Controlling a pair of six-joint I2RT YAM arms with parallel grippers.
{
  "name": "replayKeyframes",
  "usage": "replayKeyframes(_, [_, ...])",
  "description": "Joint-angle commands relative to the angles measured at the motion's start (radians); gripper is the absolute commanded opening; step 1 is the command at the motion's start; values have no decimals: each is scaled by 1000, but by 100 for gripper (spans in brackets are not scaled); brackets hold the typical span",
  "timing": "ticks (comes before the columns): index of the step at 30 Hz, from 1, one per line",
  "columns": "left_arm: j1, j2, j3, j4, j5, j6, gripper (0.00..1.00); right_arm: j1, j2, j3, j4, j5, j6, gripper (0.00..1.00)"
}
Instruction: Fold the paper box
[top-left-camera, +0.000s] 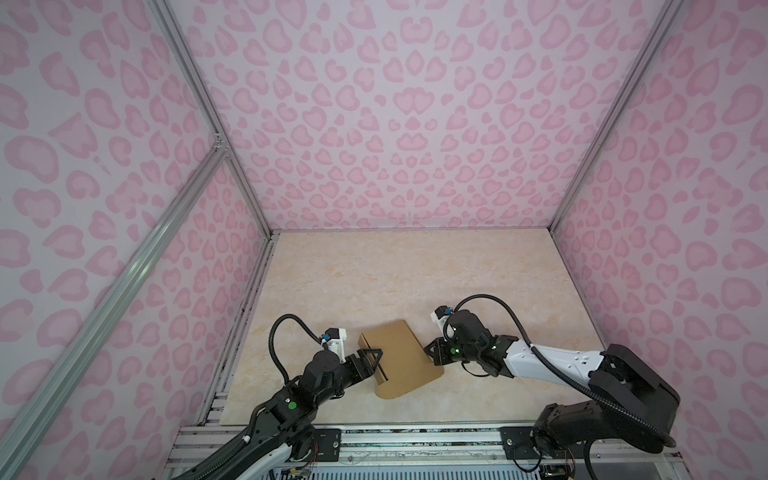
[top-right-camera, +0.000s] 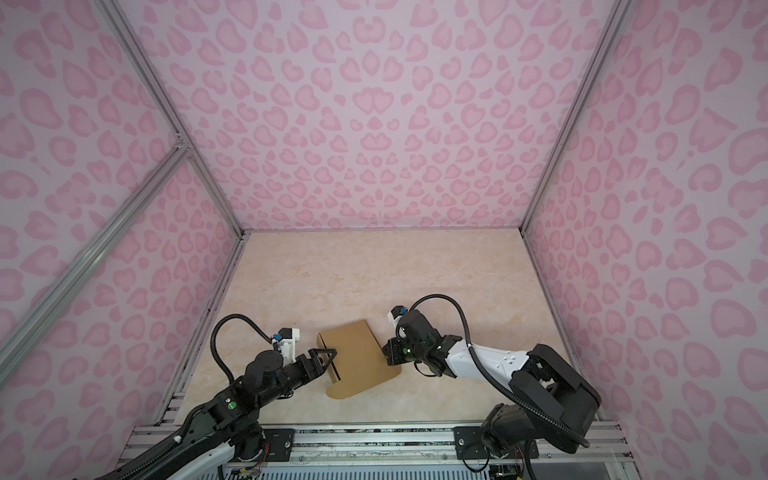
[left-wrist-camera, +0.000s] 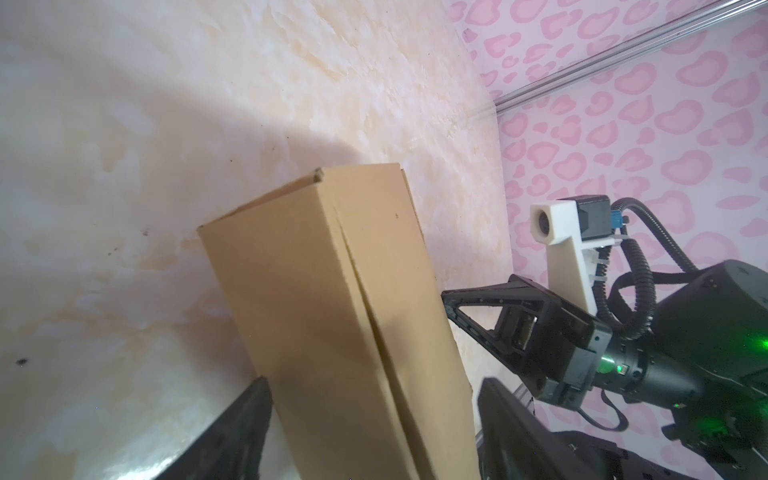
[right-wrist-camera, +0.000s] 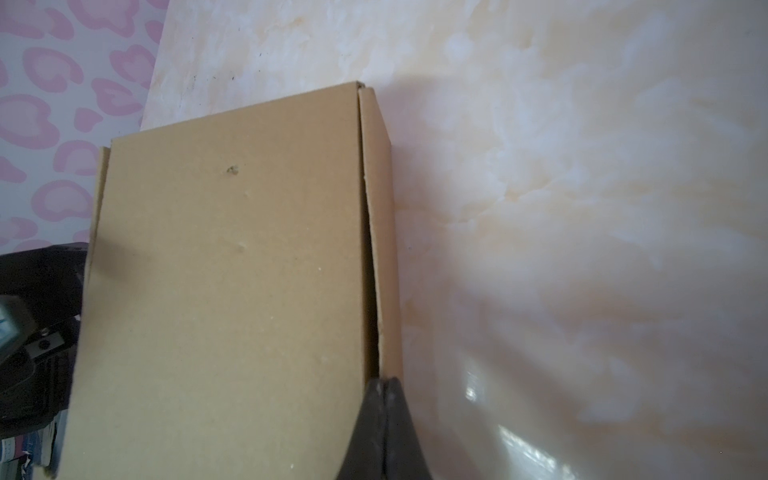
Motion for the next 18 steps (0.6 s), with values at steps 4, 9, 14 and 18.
replayKeyframes(4, [-8,-1,10,29,-13,0,79,0,5,-9,5,-1,8,0])
replayKeyframes(9, [-10,-41,-5,-43,-33,3,80,-4,6,-15,7,2,9,0])
replayKeyframes(14, [-10,-6,6,-60,-50,0,81,-6,12,-8,13,-5,11,0])
replayKeyframes(18, [-19,61,21,-10,-59,-11,82,-4,9,-7,15,-10,11,0])
